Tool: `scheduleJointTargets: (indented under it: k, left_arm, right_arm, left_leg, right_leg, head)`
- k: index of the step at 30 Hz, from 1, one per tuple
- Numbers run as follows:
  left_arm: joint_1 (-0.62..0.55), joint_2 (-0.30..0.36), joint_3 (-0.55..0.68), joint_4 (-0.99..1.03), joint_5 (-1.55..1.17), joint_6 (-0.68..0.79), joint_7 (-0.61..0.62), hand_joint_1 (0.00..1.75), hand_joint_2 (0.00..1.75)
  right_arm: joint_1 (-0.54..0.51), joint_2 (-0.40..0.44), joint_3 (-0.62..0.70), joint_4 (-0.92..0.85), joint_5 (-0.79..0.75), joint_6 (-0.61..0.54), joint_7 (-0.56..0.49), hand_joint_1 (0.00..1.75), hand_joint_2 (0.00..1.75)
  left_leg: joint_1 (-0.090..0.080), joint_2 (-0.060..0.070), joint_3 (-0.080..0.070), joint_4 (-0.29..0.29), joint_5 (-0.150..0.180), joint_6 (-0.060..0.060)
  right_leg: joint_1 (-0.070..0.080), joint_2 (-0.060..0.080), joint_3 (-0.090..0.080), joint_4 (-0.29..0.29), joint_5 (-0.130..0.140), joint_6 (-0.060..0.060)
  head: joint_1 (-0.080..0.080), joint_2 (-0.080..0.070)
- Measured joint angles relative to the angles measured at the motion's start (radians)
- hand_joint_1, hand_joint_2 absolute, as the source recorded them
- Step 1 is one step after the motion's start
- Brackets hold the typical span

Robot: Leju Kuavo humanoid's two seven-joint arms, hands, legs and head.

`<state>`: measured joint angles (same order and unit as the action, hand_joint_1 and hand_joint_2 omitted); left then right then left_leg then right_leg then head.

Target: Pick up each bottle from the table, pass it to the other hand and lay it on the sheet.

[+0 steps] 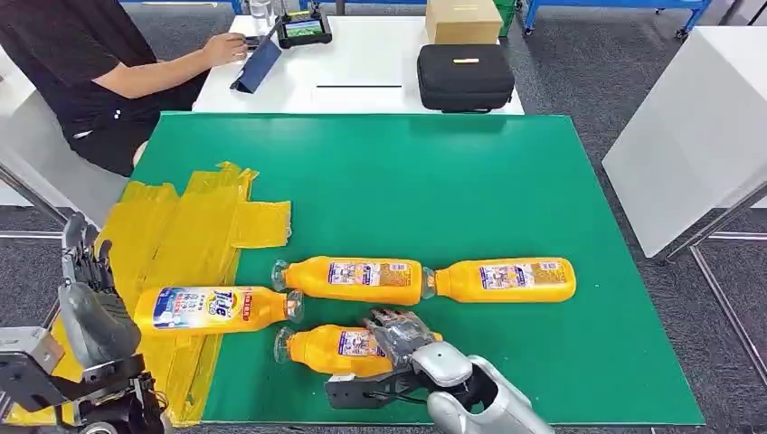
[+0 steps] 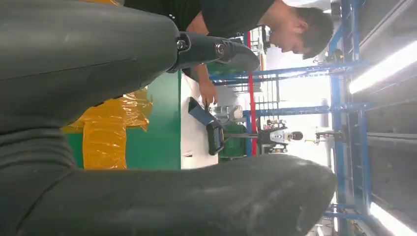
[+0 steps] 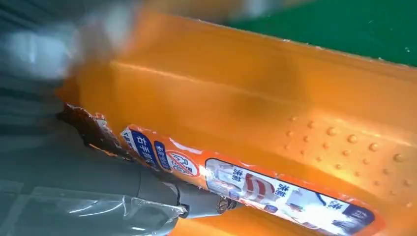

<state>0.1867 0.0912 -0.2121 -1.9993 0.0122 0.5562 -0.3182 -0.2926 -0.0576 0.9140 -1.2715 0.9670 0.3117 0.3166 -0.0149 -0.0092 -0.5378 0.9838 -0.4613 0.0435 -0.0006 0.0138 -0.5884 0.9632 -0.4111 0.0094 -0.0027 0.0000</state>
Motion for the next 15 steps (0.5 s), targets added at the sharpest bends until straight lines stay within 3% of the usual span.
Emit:
scheduleJointTargets:
  k: [4, 5, 6, 7, 15]
  left_arm:
    - [-0.002, 0.000, 0.000, 0.001, 0.007, 0.000, 0.000, 0.00, 0.00]
    - [-0.006, 0.000, 0.000, 0.003, 0.011, 0.000, 0.000, 0.00, 0.00]
    - [-0.012, 0.000, 0.000, 0.006, 0.014, 0.000, 0.000, 0.00, 0.00]
    - [-0.016, 0.000, 0.000, 0.007, 0.020, 0.001, 0.000, 0.00, 0.00]
    - [-0.042, 0.009, -0.002, 0.031, 0.063, 0.010, -0.018, 0.00, 0.00]
  right_arm:
    - [-0.005, -0.002, 0.004, 0.008, 0.009, 0.000, 0.002, 0.00, 1.75]
    - [-0.005, -0.002, 0.004, 0.010, 0.014, 0.000, 0.004, 0.24, 1.75]
    - [-0.005, -0.002, 0.004, 0.011, 0.018, 0.000, 0.005, 1.66, 1.75]
    - [-0.005, -0.002, 0.004, 0.012, 0.021, 0.000, 0.006, 1.75, 1.75]
    - [0.011, -0.024, 0.001, 0.007, 0.000, 0.000, 0.006, 1.75, 1.75]
  left_leg:
    - [0.000, 0.000, 0.002, 0.000, 0.000, 0.000]
    - [0.000, 0.000, 0.002, 0.000, 0.000, 0.000]
    - [0.000, 0.000, 0.003, 0.000, 0.000, 0.000]
    - [0.000, 0.000, 0.003, 0.000, 0.000, 0.000]
    - [0.000, 0.001, 0.008, 0.000, -0.001, 0.000]
  right_leg:
    - [0.000, 0.000, 0.002, 0.000, 0.000, 0.000]
    - [0.000, 0.000, 0.002, 0.000, 0.000, 0.000]
    - [0.000, 0.000, 0.003, 0.000, 0.000, 0.000]
    - [0.000, 0.000, 0.003, 0.000, 0.000, 0.000]
    - [0.000, 0.000, 0.007, 0.000, 0.000, 0.000]
  head:
    - [0.000, 0.000]
    - [0.000, 0.000]
    - [0.000, 0.000]
    - [0.000, 0.000]
    - [0.000, 0.000]
